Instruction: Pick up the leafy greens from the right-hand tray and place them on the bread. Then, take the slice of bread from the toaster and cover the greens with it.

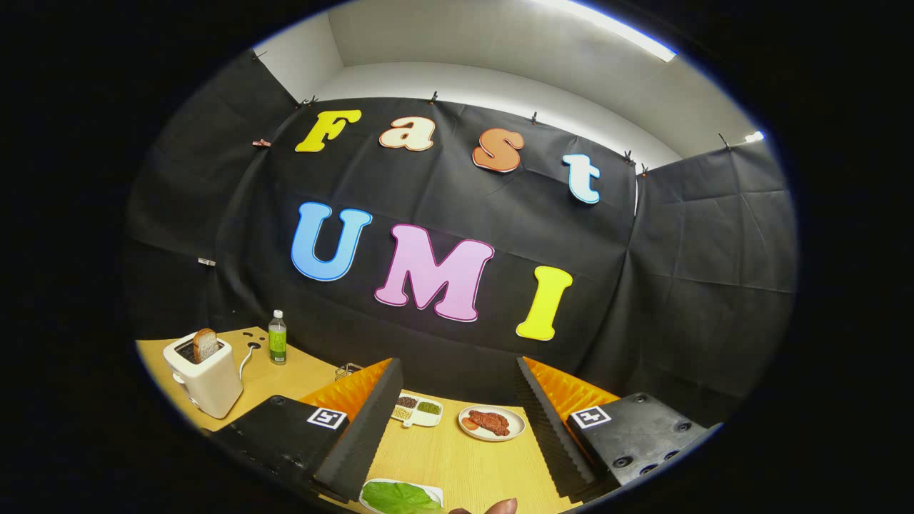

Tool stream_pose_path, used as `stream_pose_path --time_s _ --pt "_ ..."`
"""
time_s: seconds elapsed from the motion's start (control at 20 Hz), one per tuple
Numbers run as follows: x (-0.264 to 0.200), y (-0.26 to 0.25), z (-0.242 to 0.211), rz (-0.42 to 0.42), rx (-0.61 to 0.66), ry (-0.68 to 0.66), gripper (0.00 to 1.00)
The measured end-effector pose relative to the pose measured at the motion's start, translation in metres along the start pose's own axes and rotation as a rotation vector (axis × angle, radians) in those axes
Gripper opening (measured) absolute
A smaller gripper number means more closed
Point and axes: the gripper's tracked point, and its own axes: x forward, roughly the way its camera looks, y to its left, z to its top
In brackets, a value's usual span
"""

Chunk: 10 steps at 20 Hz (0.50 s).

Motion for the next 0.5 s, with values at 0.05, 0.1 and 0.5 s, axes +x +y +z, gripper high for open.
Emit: stream_pose_path --time_s 0.05,0.1,0.5 --pt "0.001 0.001 -0.001 0.001 -0.001 0.002 0.97" --pt "0.0 0.002 -0.002 0.003 -0.002 0.002 0.97" --pt "0.008 0.03 -0.025 0.168 -0.04 0.085 0.97"
